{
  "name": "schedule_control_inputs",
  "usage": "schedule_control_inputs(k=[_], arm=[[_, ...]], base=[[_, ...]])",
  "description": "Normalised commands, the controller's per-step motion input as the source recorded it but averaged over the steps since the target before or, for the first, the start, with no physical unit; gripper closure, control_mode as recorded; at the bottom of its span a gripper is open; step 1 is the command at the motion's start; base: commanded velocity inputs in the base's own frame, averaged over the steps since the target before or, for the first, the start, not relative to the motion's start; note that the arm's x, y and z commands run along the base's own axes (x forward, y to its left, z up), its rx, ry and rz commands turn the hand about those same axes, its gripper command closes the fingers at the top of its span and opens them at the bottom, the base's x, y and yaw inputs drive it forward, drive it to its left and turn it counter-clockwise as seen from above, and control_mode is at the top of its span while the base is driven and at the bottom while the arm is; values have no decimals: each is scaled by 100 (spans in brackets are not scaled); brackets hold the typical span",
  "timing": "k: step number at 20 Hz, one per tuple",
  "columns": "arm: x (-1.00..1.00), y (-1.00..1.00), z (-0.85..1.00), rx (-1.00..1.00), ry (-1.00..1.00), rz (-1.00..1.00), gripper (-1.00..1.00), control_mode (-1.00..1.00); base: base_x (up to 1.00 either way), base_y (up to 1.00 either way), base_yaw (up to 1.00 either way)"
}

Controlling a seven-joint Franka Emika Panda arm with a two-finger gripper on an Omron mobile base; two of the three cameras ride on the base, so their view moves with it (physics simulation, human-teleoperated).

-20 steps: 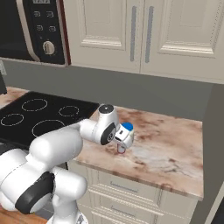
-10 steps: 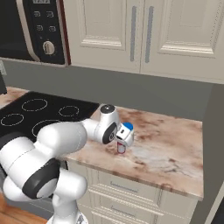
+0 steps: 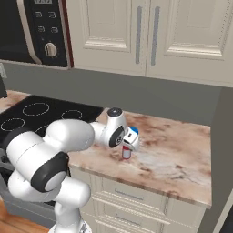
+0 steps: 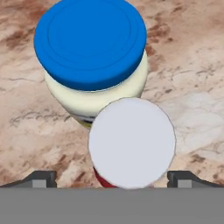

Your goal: Place the mayonnaise and ketchup from the counter to the top shelf of the fridge. If the existing items in the fridge are on the top shelf, move them to other shelves.

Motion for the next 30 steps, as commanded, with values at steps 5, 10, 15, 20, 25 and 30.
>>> schedule_control_inputs(k=[5,10,15,20,25,30], arm=[[2,-17,-9,0,0,0,100,-100],[19,-12,-6,0,0,0,100,-100],[24,0,-1,0,4,0,100,-100],[-57,0,29,0,-1,0,100,-100],[-100,1,94,0,-15,1,100,-100],[-100,17,100,0,-14,1,100,-100]], base=[[0,0,0],[0,0,0],[0,0,0],[0,0,0],[0,0,0],[0,0,0]])
